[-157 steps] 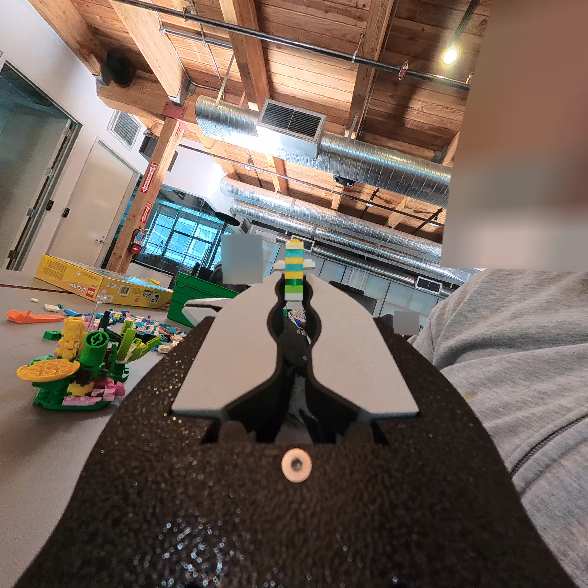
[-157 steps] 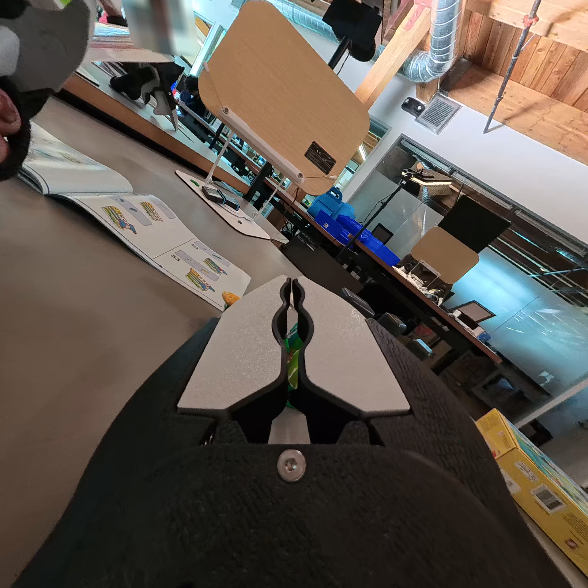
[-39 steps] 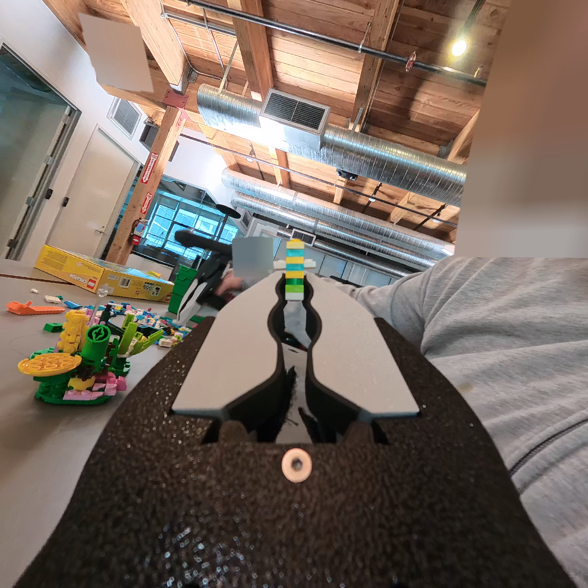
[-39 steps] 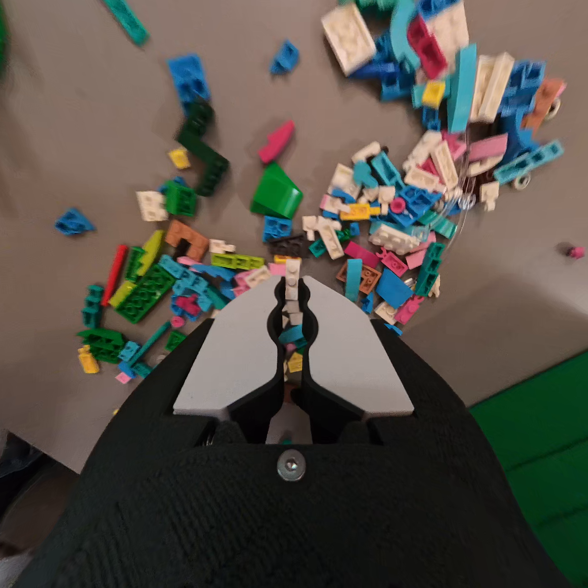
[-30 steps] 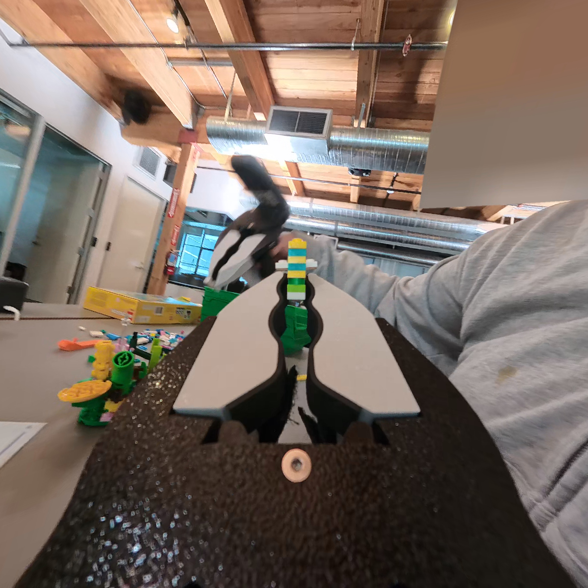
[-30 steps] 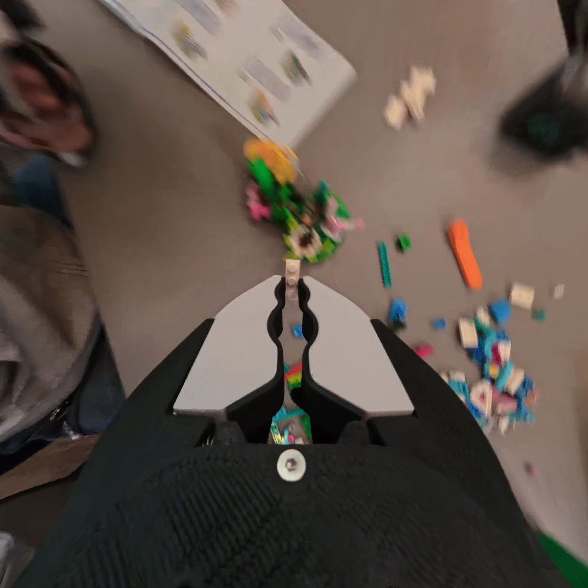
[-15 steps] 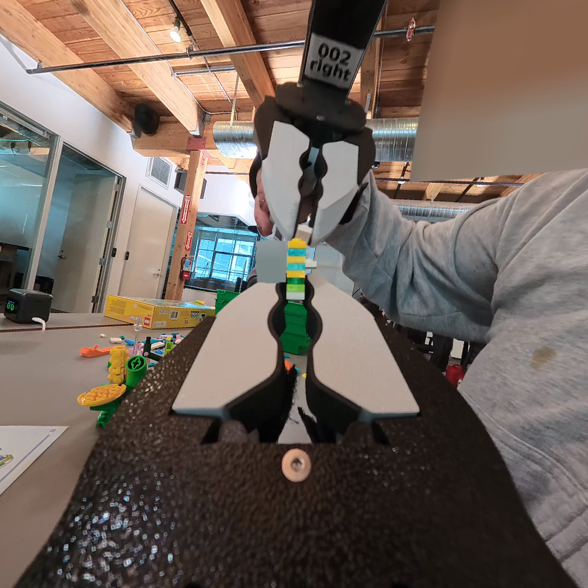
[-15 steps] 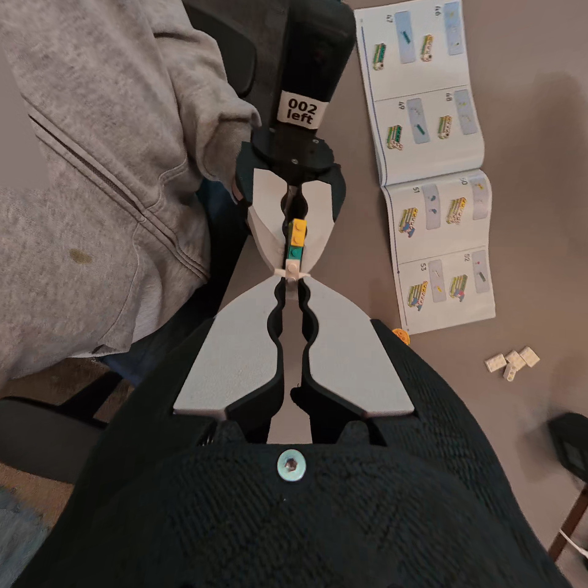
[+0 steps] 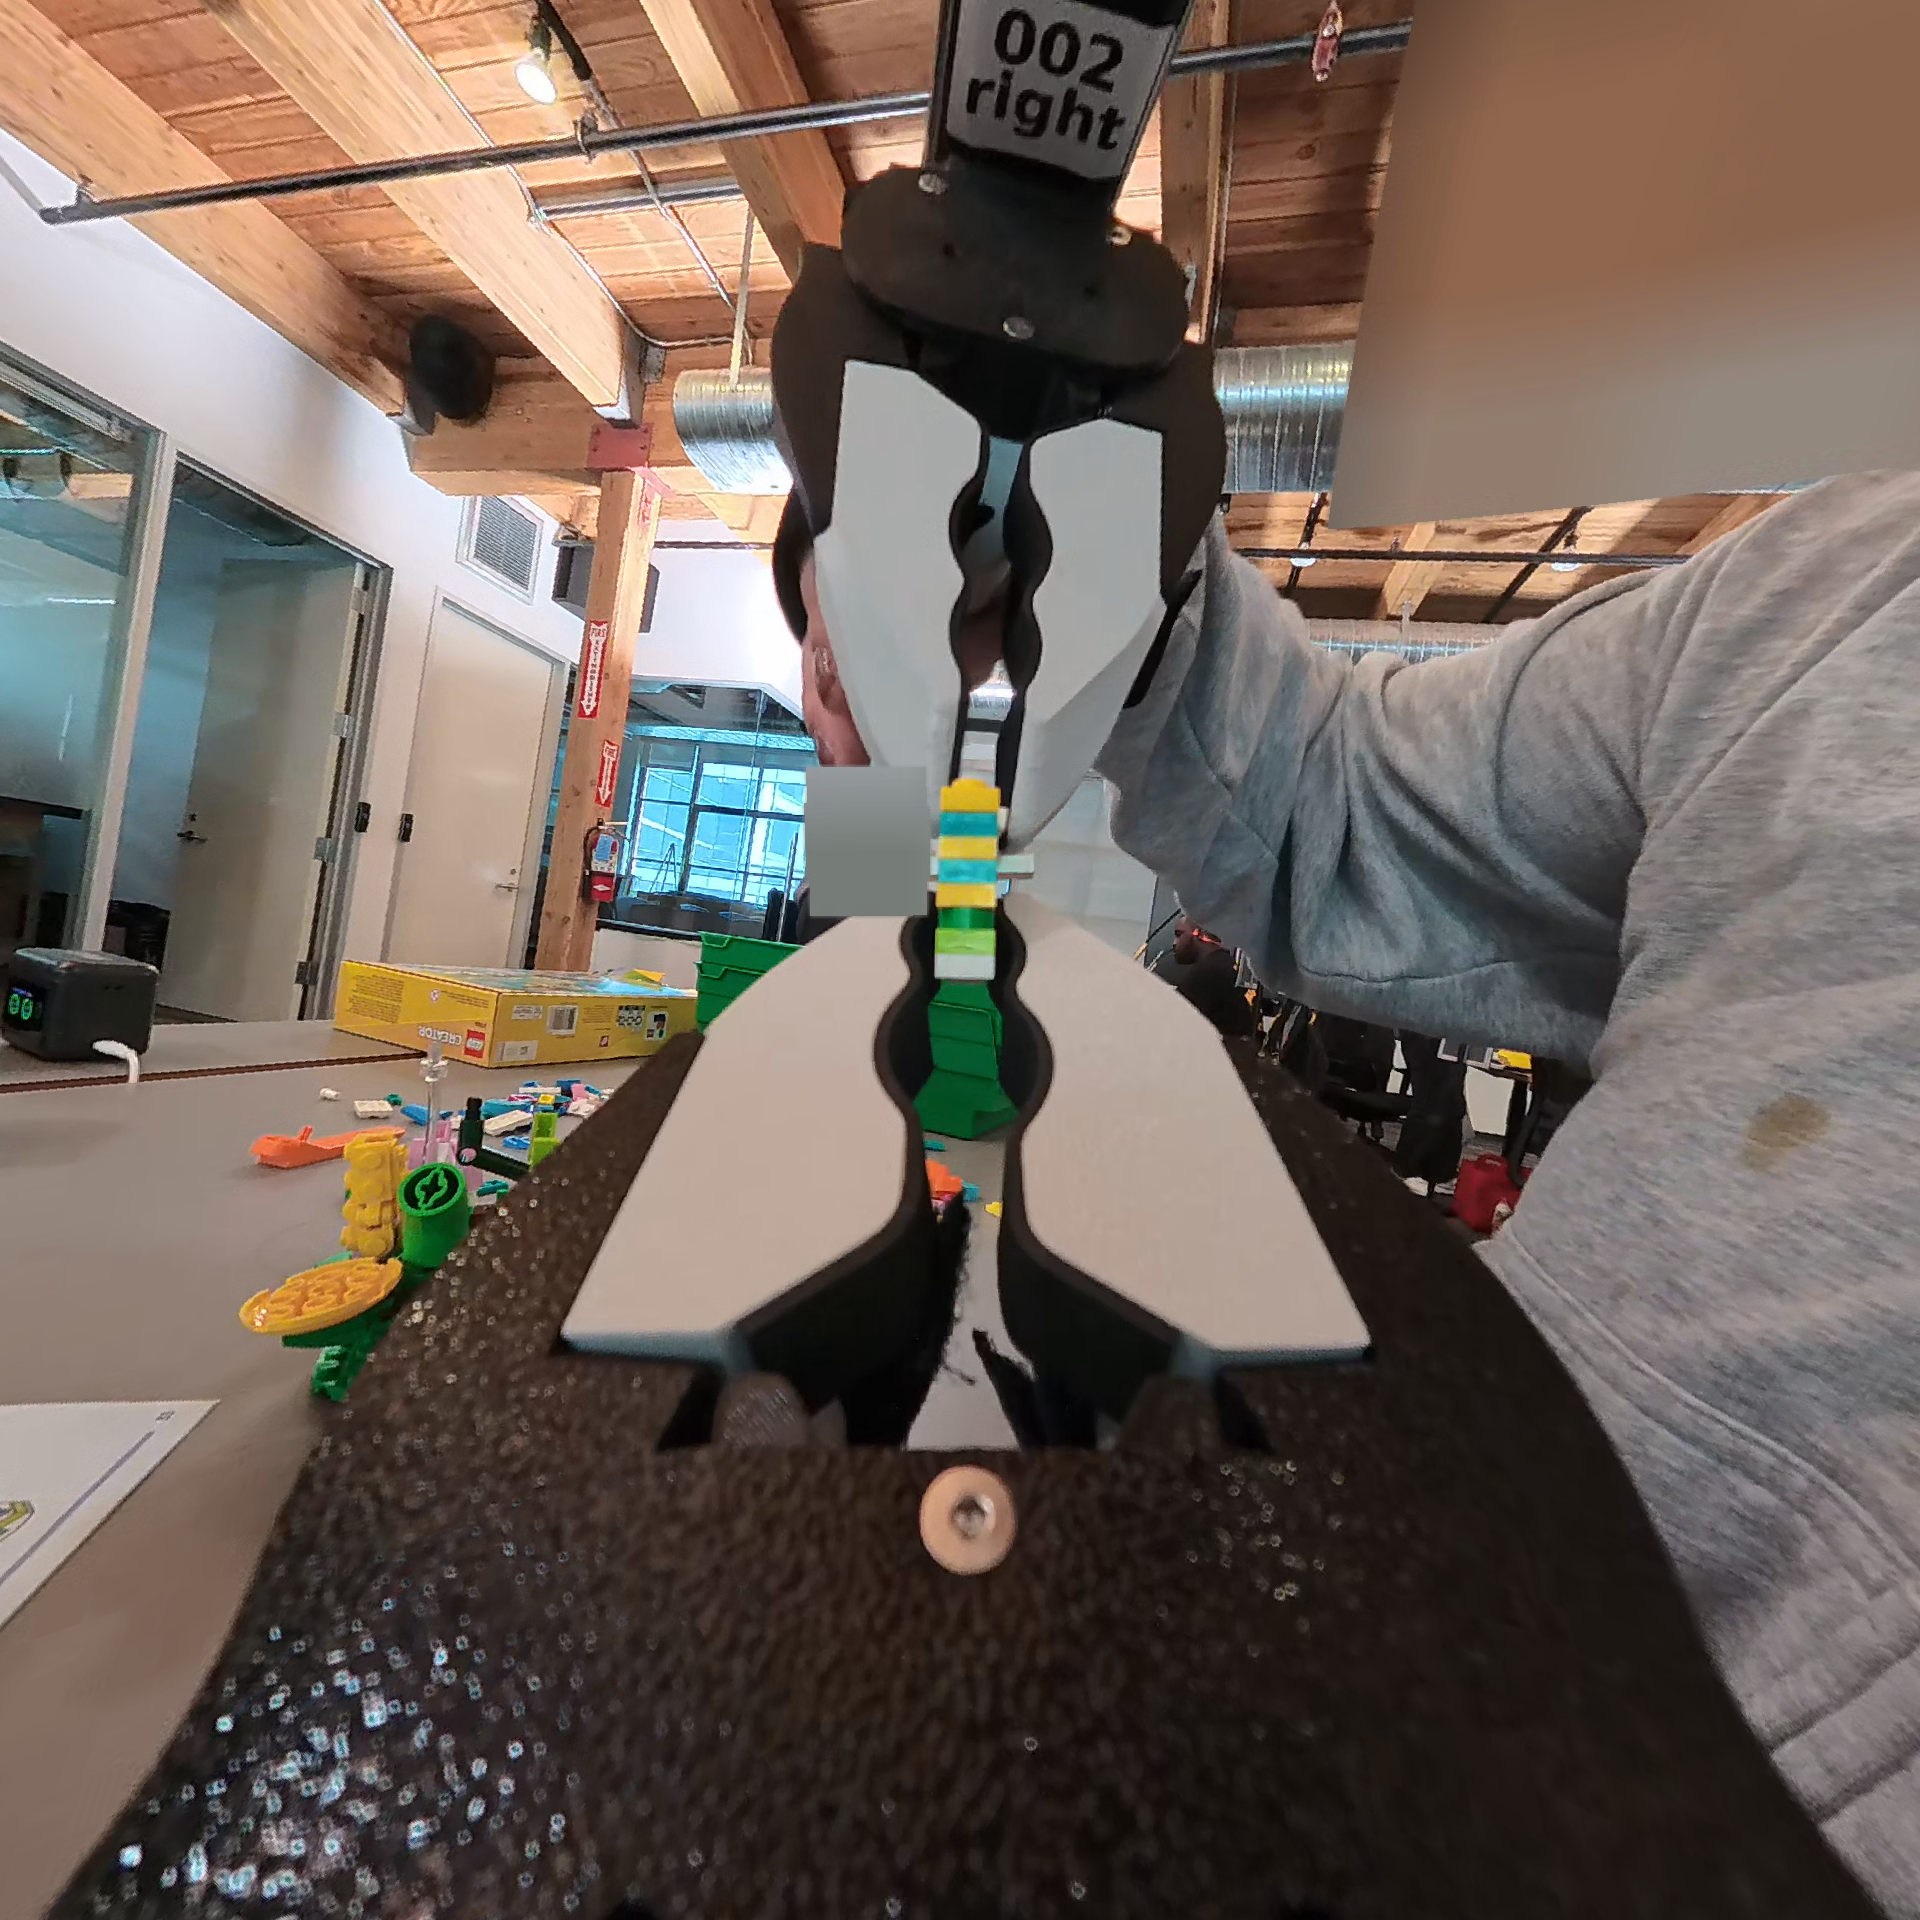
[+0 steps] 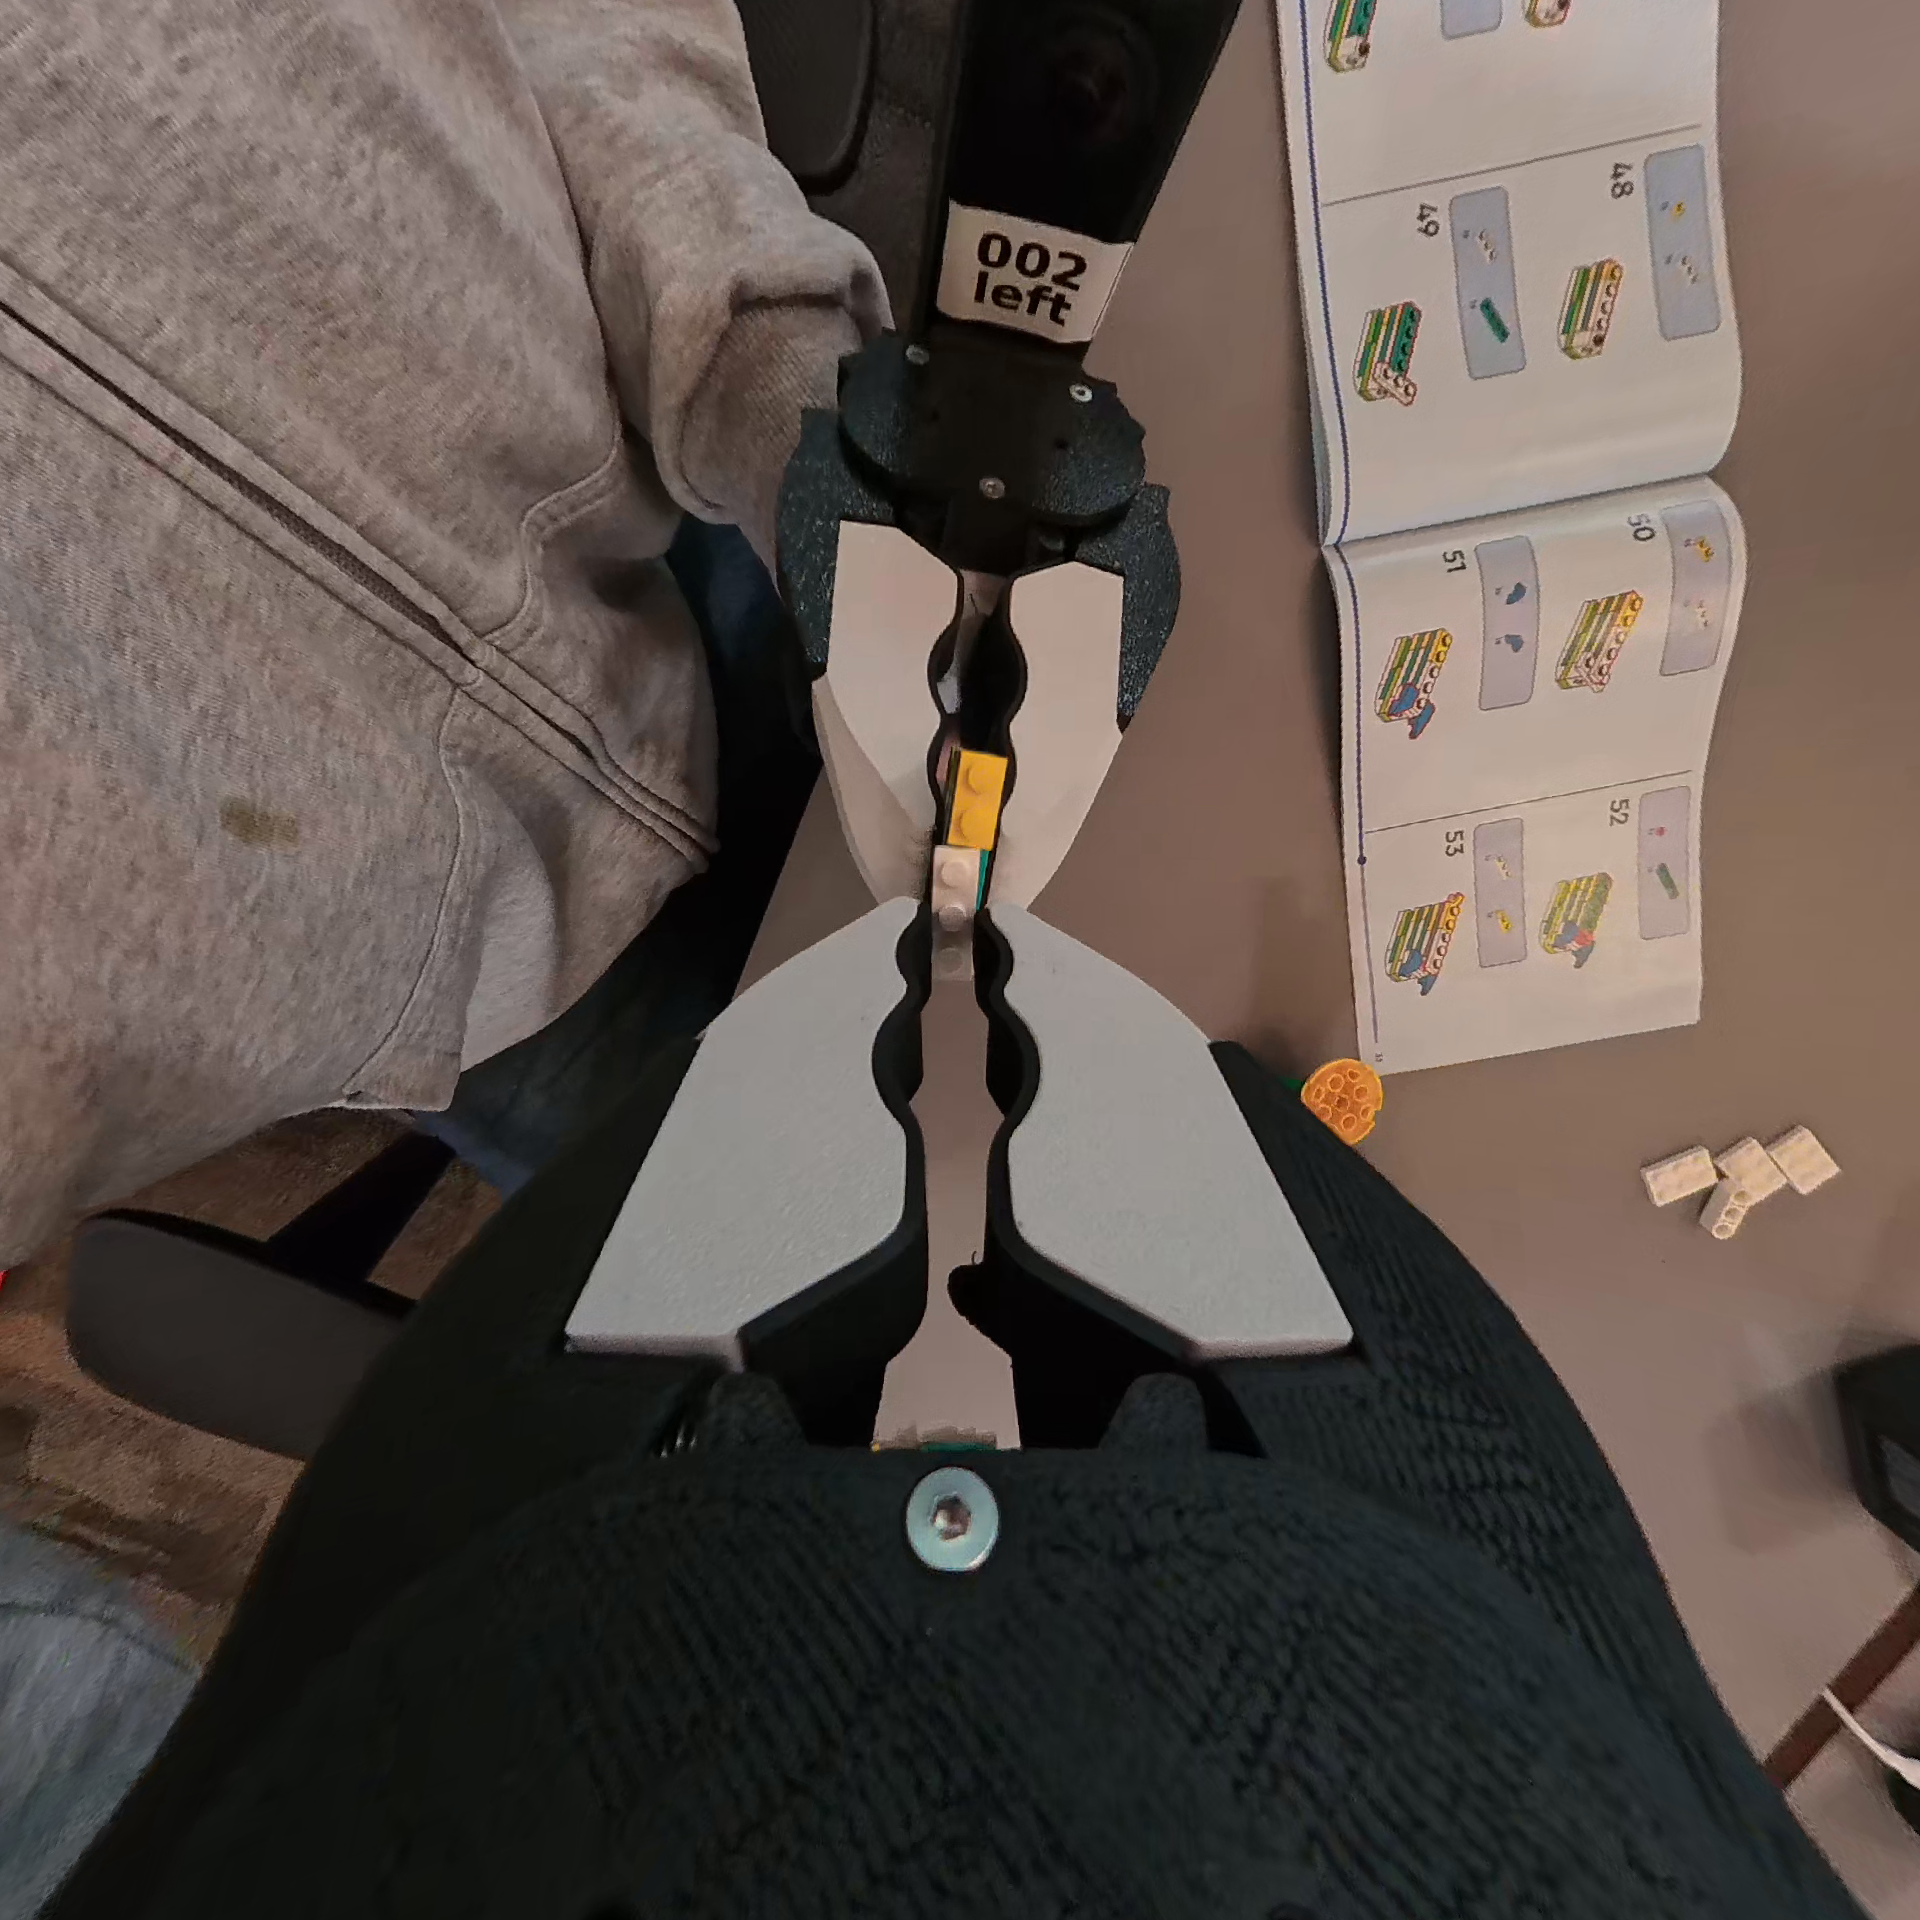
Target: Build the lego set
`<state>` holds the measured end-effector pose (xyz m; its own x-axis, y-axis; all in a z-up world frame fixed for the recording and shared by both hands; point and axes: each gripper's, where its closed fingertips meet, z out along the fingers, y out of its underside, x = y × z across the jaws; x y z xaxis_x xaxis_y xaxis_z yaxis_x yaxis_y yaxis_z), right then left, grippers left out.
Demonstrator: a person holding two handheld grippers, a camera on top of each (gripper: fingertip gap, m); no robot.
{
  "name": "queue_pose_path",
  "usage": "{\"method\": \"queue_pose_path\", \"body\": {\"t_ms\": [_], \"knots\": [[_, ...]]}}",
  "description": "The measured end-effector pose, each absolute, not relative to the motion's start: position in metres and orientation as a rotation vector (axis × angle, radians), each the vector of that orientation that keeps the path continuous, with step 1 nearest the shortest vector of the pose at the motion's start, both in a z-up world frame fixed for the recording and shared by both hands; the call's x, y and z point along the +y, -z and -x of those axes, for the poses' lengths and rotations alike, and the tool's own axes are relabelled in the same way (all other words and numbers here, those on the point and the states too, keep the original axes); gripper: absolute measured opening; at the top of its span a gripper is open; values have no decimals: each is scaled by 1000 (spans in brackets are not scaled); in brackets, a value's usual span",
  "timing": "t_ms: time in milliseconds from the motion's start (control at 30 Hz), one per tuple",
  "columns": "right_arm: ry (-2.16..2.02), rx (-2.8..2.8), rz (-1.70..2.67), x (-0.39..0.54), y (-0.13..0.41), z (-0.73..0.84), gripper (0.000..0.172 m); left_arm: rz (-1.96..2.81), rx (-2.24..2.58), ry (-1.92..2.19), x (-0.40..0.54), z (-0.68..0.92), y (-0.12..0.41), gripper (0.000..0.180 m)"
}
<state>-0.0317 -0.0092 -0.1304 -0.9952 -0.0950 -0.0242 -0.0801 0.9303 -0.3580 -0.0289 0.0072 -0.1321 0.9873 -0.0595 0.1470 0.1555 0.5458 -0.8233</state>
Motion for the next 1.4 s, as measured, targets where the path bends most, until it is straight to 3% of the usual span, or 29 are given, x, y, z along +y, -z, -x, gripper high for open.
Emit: {"method": "queue_pose_path", "body": {"t_ms": [667,933,1033,1267,1333,1400], "knots": [[525,3010,-70,-8,130,30,7,992,-91,107,9,27,132,9],[593,3030,-100,-9,128,32,19,991,-95,111,8,28,132,8],[677,3074,-78,-6,121,36,30,981,-109,128,7,30,132,8],[1353,3434,552,-7,107,40,56,978,-118,201,6,31,132,8],[1566,3538,848,-9,106,37,56,974,-128,242,6,32,132,8],[1518,3668,1114,-8,119,34,57,967,-139,293,5,33,131,8]]}}
